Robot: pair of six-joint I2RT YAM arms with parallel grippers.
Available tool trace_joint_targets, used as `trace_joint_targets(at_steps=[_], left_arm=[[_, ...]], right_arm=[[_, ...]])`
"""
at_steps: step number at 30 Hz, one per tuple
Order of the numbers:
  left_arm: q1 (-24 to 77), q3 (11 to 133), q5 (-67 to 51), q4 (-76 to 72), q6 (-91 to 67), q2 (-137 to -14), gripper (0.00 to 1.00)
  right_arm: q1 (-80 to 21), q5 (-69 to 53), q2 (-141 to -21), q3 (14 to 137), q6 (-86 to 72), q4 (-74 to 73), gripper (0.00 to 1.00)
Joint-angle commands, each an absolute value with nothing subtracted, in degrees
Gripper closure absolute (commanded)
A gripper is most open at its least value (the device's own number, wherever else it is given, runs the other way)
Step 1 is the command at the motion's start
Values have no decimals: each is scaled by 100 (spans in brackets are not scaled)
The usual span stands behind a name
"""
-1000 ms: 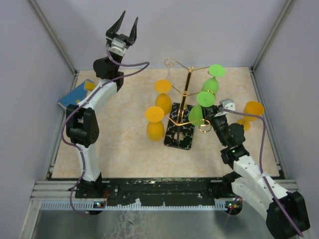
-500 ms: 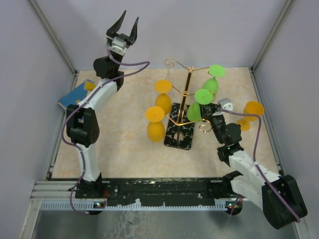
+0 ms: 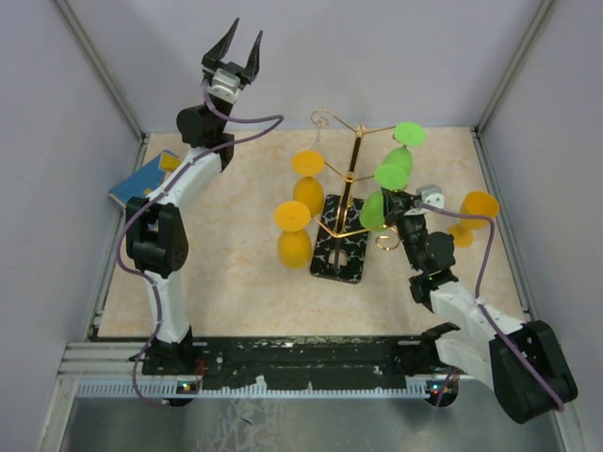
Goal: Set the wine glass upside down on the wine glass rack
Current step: Turn the wine glass upside down at the wine rack.
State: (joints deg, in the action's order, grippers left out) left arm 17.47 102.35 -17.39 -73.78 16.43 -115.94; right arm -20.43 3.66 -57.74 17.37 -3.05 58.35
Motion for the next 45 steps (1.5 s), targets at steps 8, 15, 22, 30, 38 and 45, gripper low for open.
trace_joint_targets(at_steps=[8, 15, 22, 30, 38, 45], left_arm=[[1705, 10397, -1739, -7427, 1687, -11672, 44], [1705, 10396, -1725, -7418, 1706, -11683, 44], [1705, 10402, -1665, -7426, 1696, -11700, 44], [1705, 10277, -1625, -7470, 1740, -11613, 45], [1703, 10292, -1587, -7471, 1790, -11605, 45], [1705, 10282, -1556, -7427, 1846, -11615, 45]], right_arm=[[-1992, 1160, -5531, 1872, -136, 5872, 100], [-1986, 939, -4762, 1733, -26, 4912, 100], [-1986, 72, -4670, 1925, 115, 4214, 100], [-1987, -28, -4888, 2001, 89, 4324, 90], [-1993, 412, -4227, 1884, 113, 3716, 60], [-1986, 645, -3459, 1904, 211, 2588, 46]])
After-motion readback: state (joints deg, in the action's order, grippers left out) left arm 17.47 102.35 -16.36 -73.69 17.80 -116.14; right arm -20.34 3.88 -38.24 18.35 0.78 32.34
